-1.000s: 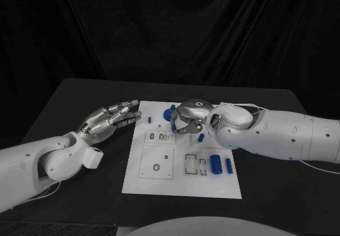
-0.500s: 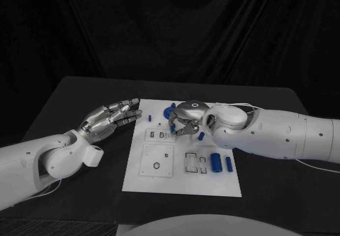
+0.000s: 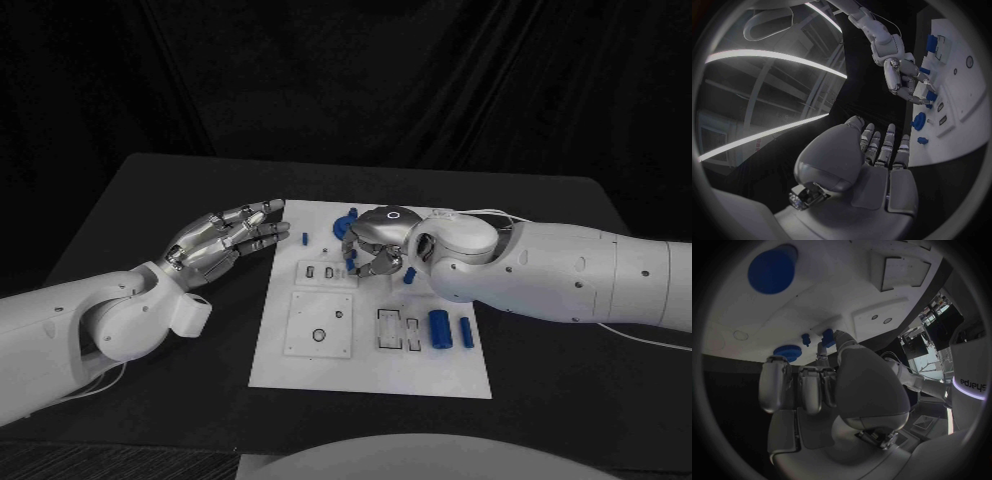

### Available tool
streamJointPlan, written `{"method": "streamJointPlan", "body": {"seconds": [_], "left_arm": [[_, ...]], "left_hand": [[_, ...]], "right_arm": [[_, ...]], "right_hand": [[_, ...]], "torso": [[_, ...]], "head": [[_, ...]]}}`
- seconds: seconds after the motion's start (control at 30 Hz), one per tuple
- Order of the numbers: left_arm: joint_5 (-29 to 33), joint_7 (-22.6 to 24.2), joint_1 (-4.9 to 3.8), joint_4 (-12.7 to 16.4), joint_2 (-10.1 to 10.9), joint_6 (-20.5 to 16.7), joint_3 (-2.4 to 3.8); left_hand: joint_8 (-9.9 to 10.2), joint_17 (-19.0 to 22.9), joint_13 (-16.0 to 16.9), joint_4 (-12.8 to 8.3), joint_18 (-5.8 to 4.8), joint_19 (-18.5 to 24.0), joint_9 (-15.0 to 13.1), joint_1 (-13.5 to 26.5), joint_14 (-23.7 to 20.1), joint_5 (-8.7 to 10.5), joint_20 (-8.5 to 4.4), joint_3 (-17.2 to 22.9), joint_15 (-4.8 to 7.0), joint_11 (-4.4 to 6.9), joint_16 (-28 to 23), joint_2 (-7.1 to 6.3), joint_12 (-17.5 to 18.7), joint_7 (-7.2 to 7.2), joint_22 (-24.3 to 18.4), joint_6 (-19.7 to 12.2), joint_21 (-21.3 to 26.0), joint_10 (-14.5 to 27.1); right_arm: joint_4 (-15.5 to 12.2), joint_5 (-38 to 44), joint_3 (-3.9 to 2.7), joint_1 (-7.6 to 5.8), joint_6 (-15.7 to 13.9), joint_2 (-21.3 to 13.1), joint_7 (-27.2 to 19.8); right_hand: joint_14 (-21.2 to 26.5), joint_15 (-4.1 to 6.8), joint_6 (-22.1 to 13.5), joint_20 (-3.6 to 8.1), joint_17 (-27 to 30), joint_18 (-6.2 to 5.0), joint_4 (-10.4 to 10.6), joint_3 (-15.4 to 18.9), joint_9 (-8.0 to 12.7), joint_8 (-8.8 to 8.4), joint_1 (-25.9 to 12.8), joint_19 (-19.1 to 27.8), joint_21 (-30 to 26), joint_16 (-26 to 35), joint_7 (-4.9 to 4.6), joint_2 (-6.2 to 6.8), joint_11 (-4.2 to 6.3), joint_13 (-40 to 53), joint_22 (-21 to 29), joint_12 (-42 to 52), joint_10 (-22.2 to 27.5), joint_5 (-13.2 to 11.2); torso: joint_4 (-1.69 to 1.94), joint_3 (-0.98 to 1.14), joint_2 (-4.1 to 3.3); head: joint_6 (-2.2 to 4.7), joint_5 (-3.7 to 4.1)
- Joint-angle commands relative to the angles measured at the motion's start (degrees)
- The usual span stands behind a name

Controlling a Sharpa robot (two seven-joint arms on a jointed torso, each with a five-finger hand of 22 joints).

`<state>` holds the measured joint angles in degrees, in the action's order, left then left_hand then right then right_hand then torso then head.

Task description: Assemble the parts on the task board

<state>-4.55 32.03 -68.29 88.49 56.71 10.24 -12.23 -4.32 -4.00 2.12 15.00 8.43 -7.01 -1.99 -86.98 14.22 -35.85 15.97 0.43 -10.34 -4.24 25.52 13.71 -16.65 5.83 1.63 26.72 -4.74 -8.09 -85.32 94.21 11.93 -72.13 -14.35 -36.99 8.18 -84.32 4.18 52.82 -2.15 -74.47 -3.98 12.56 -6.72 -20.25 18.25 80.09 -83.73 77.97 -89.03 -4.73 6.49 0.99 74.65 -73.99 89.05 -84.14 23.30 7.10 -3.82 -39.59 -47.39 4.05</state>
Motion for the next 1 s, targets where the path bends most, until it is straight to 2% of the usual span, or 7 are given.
{"method": "streamJointPlan", "body": {"seconds": [0.03, 0.23, 0.57, 0.83, 1.0], "left_arm": [[0.05, 0.55, 0.06, 0.05, -0.12, 0.78, 0.05], [0.05, 0.51, 0.06, 0.01, -0.14, 0.80, 0.05], [0.05, 0.25, 0.06, -0.09, -0.25, 0.88, 0.05], [0.05, 0.11, 0.06, -0.15, -0.27, 0.86, 0.05], [0.05, 0.03, 0.06, -0.18, -0.28, 0.87, 0.05]], "left_hand": [[-0.57, 0.45, 0.58, -0.19, 1.32, -0.03, -1.04, -0.55, -0.77, -1.04, 0.00, 1.91, -0.08, -0.62, 0.82, -0.40, -1.16, -0.05, 0.10, 0.05, 0.82, -0.07], [-0.57, 0.45, 0.58, -0.19, 1.32, -0.03, -1.04, -0.55, -0.77, -1.04, 0.00, 1.91, -0.08, -0.62, 0.82, -0.40, -1.16, -0.05, 0.10, 0.05, 0.82, -0.07], [-0.55, 0.46, 0.57, -0.18, 1.32, 0.01, -1.03, -0.53, -0.83, -1.05, 0.00, 1.99, -0.07, -0.63, 0.76, -0.44, -1.14, -0.04, 0.09, -0.02, 0.85, -0.05], [-0.53, 0.47, 0.56, -0.18, 1.32, 0.01, -1.02, -0.51, -0.86, -1.04, 0.00, 2.02, -0.07, -0.63, 0.72, -0.47, -1.10, -0.03, 0.09, -0.10, 0.85, -0.01], [-0.53, 0.47, 0.56, -0.18, 1.32, 0.01, -1.02, -0.51, -0.86, -1.04, 0.00, 2.02, -0.07, -0.63, 0.72, -0.47, -1.10, -0.03, 0.09, -0.10, 0.85, -0.01]], "right_arm": [[0.27, 0.48, -0.02, 0.24, 0.85, 0.23, 0.99], [0.49, 0.48, -0.02, 0.31, 1.08, 0.49, 0.85], [0.60, 0.48, -0.02, 0.36, 1.80, 0.60, 0.84], [0.65, 0.48, -0.02, 0.38, 2.31, 0.60, 0.85], [0.71, 0.48, -0.02, 0.39, 2.35, 0.62, 0.68]], "right_hand": [[-5.68, -0.34, -0.49, -0.26, -15.53, 0.76, -0.17, -0.41, -0.89, 0.68, 0.82, -0.03, -1.67, -0.97, 0.05, -0.71, -0.63, 15.35, -11.67, 0.95, -5.86, 1.11], [-5.68, -0.40, -0.95, -0.32, -15.53, 0.76, -0.26, -0.45, -0.79, 0.41, 0.69, -0.03, -1.71, -0.97, -0.05, -0.71, -0.69, 15.35, -11.66, 0.95, -5.86, 0.96], [-5.68, -0.79, -4.24, -0.77, -15.53, 0.60, -0.54, 0.00, 0.97, -2.50, -1.20, 0.18, -2.58, -0.97, -0.59, -0.38, -1.11, 15.35, -11.48, 0.95, -5.86, -4.77], [-5.68, -0.87, -4.95, -0.86, -15.53, 0.56, -0.98, 0.48, 1.84, -3.71, -1.62, 0.22, -2.88, -0.97, -0.65, -0.14, -1.18, 15.35, -11.44, 0.95, -5.86, -8.52], [-5.68, -0.91, -6.62, -0.90, -15.53, 0.47, -1.01, 1.06, 3.12, -5.31, -2.24, 0.37, -3.41, -0.97, -0.65, -0.13, -1.20, 15.35, -11.33, 0.95, -5.86, -11.49]], "torso": [[0.01, 0.00, 0.01], [0.02, 0.00, 0.01], [0.01, 0.02, -0.01], [-0.02, -0.01, 0.01], [-0.03, 0.00, 0.00]], "head": [[-0.03, -0.01], [-0.18, 0.01], [-0.27, 0.06], [-0.30, 0.09], [-0.34, 0.10]]}}
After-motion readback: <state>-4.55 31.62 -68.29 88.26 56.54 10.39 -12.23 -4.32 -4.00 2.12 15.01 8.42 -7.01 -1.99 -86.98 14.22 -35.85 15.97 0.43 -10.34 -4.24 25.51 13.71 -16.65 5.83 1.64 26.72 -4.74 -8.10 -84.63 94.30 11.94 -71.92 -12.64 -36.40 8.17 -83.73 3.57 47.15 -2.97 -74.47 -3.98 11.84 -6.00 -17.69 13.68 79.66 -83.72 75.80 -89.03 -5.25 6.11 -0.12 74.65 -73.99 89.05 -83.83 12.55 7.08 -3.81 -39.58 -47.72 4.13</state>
